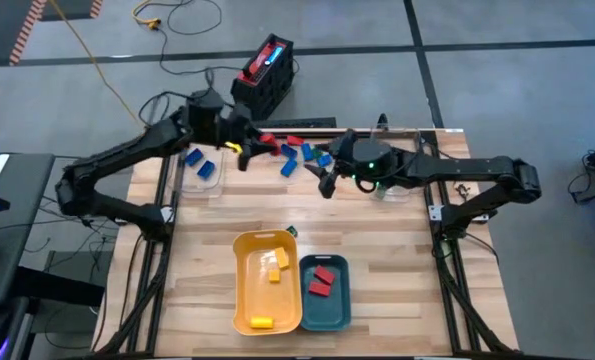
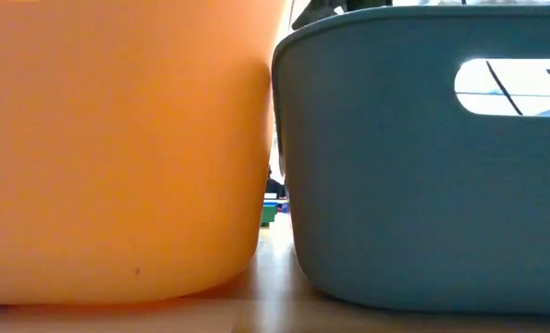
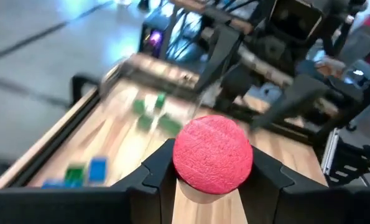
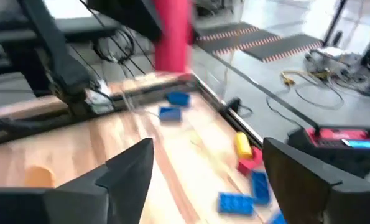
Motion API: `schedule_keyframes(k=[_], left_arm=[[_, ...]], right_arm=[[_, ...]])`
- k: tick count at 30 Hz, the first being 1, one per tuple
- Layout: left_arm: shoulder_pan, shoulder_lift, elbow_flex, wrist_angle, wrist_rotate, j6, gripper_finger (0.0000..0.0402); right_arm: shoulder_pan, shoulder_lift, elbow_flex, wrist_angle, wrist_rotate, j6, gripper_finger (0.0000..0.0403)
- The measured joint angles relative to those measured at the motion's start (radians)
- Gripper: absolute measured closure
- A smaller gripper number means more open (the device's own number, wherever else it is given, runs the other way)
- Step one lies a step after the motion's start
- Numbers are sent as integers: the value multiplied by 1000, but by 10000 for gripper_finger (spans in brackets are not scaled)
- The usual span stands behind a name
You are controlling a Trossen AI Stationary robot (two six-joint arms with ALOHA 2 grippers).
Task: Sort blocks
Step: Put the red block into the blue bin
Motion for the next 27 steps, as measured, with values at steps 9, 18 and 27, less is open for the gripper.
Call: schedule_keyframes(k=[9,18,27], left_arm=[[152,-78,0,-626,-268,-52,281],[190,-77,-59,-692,-337,-86,267],[92,-76,-112,-636,-131,-110,272]], right_arm=[[-35,30,1,81,-28,-22,92],[-50,94,-1,82,-110,1,92],[-120,28,1,-99,-110,42,92]])
